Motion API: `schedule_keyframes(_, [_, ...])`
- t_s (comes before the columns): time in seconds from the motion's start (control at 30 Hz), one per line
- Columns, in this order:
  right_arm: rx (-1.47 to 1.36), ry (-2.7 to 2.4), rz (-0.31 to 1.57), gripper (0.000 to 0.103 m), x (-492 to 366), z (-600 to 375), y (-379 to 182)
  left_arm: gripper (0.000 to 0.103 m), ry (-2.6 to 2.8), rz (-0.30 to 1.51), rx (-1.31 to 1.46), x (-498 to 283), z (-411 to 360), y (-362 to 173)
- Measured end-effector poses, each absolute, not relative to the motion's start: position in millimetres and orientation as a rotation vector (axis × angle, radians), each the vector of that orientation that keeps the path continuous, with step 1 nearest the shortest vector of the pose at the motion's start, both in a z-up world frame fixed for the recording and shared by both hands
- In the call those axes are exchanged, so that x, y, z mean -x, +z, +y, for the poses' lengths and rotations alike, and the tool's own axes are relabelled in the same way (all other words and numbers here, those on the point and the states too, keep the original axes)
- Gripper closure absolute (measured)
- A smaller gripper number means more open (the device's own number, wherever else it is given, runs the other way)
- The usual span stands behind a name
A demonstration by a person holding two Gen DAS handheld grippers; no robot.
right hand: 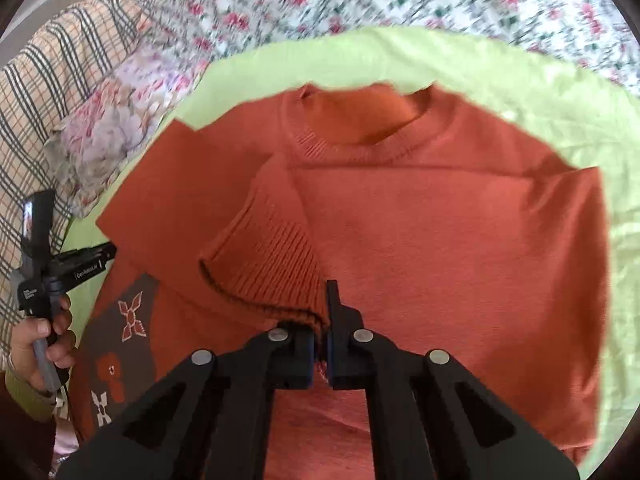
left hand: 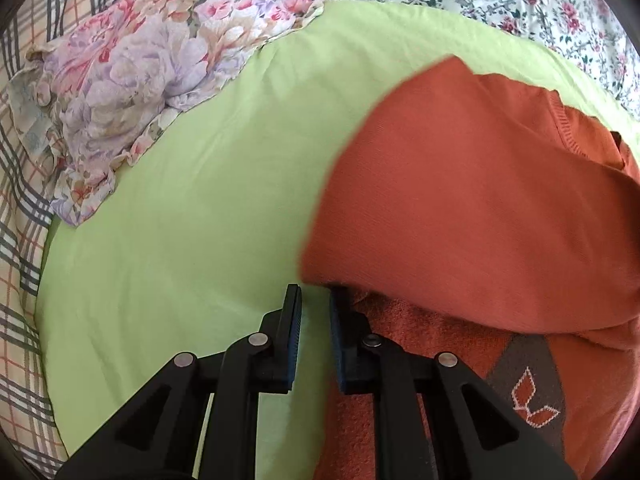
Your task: Fold small clothes
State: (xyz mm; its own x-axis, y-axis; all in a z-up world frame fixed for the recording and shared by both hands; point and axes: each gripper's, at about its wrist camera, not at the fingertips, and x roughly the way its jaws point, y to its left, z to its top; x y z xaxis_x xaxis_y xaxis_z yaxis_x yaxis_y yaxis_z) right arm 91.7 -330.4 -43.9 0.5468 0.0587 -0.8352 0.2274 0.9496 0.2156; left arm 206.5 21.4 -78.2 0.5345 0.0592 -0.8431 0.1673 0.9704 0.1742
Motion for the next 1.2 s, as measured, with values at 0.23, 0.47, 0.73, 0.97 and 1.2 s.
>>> schedule_keyframes(0.23, [-0.366, -0.279, 1.007, 0.098, -48.5, -394.6, -32.9, 0.092, -0.078, 1.002, -0.281, -203.0, 9.6, -79.8])
schedule_keyframes(0.47, [-0.389, -0.309, 1.055, 0.098, -36.9, -405.7, -44.8, 0.086, -0.043, 1.014, -0.238, -209.2, 20.3, -80.2])
schedule_keyframes(0.73, [-0.373, -0.437, 1.057, 0.080, -24.9, -419.2, -45.0, 0.086, -0.029, 1.005, -0.260, -210.8, 23.7, -80.7])
schedule_keyframes(0.97, [-0.341, -0.424, 0.971, 0.079, -10.7, -407.5, -14.7, 0.084, -0.015, 1.006, -0.235, -212.0, 26.2, -80.1])
schedule_keyframes(1.2, [-0.317, -0.345, 1.130, 0.075, -45.2, -391.2, -57.4, 0.078, -0.003, 1.009, -0.226, -218.3, 33.6, -80.0])
